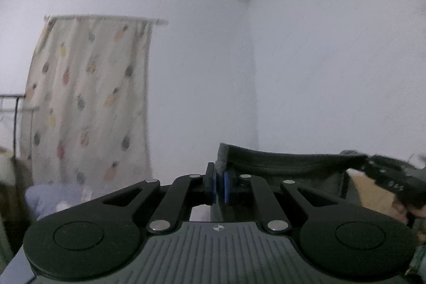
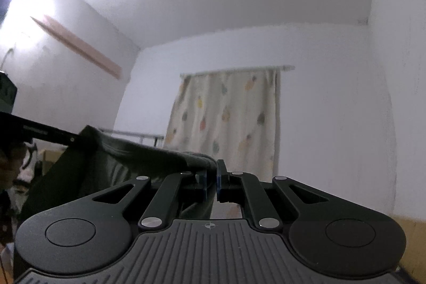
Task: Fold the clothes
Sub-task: 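Lower the held t-shirt toward the bed with both grippers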
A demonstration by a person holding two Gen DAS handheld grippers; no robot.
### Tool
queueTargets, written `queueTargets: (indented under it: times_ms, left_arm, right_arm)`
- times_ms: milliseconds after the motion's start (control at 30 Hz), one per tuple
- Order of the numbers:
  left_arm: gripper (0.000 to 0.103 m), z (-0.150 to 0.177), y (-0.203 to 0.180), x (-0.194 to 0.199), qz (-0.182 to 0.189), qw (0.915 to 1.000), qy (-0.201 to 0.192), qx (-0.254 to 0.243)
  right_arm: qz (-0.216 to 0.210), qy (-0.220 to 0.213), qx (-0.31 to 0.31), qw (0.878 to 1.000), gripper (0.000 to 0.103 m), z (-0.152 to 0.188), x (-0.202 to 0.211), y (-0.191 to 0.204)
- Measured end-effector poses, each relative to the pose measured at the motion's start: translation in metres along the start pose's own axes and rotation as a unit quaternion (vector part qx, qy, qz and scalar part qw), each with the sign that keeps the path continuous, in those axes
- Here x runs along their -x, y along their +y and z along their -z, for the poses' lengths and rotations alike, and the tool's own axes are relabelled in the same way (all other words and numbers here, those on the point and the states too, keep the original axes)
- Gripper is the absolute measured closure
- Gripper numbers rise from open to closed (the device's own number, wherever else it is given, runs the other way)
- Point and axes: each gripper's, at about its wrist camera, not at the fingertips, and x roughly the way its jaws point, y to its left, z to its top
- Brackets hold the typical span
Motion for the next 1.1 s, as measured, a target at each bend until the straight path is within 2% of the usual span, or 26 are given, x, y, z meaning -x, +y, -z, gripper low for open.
queueTargets:
  times_ms: [233,500,667,933,1000,1100]
  left_arm:
    - [0.094,0.049,0.036,-0.101,-0.043,0.9953,0.084,0.024]
    - [0.094,0.095,0.082,-0.234,-0.097,0.9813,0.154,0.062]
    - [0.094,0.12,0.095,-0.283,-0.13,0.9729,0.18,0.065]
    - [0.094,0.145,0.077,-0.311,-0.162,0.9641,0.195,0.078]
    - [0.094,0.157,0.08,-0.333,-0.17,0.9589,0.214,0.078]
    - [0.094,0.192,0.088,-0.374,-0.182,0.9466,0.258,0.066]
  right_arm:
    - [0.008,0.077,-0.022,0.997,0.095,0.071,-0.068,-0.008]
    - [0.024,0.161,-0.042,0.986,0.095,0.159,-0.176,-0.051]
    - [0.033,0.204,-0.062,0.976,0.095,0.211,-0.23,-0.074]
    - [0.036,0.225,-0.074,0.971,0.095,0.263,-0.31,-0.116]
    - [0.042,0.239,-0.078,0.967,0.095,0.282,-0.333,-0.131]
    - [0.046,0.276,-0.083,0.956,0.095,0.321,-0.369,-0.144]
